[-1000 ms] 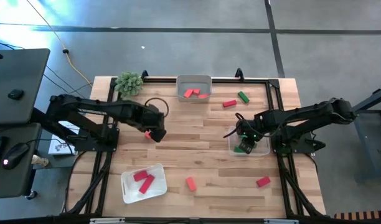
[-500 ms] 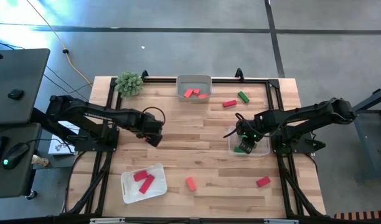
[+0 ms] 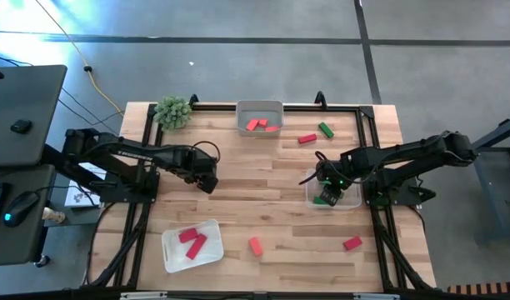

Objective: Sort & place blocks by color
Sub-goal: Put the orange wooden block into the gray bin

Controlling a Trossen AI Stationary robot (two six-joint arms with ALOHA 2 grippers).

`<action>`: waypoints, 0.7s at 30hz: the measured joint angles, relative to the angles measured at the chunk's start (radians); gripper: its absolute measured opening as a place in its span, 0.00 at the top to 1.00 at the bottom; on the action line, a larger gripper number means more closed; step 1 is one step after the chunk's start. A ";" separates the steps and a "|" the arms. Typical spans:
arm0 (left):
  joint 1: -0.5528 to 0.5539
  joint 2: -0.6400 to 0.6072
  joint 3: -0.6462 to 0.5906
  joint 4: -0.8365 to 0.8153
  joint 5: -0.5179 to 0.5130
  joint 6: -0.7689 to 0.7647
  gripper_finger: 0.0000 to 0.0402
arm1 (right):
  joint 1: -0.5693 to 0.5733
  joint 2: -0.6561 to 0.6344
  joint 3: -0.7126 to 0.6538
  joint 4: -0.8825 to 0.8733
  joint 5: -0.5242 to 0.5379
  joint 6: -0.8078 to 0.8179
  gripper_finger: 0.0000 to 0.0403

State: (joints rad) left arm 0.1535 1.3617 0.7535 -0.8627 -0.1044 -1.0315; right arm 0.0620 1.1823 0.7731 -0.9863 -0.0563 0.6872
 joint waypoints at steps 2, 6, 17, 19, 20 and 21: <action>0.011 0.000 -0.007 0.016 -0.001 0.004 0.44 | 0.000 0.000 0.000 0.000 0.000 0.000 0.60; 0.038 0.000 -0.029 0.018 -0.003 0.003 0.44 | 0.000 0.000 0.000 0.000 0.004 0.000 0.60; 0.050 0.000 -0.098 0.119 0.019 0.006 0.44 | -0.001 0.000 0.000 0.000 0.024 0.000 0.60; 0.050 0.000 -0.110 0.133 0.019 0.006 0.44 | -0.003 0.000 0.000 0.000 0.026 0.000 0.60; 0.050 0.000 -0.118 0.131 0.022 0.006 0.44 | -0.003 0.000 0.000 0.000 0.026 0.000 0.60; 0.050 0.000 -0.125 0.129 0.026 0.006 0.45 | -0.003 0.000 0.000 0.001 0.026 0.000 0.60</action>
State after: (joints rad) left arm 0.2035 1.3613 0.6282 -0.7335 -0.0783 -1.0255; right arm 0.0589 1.1820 0.7731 -0.9856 -0.0299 0.6876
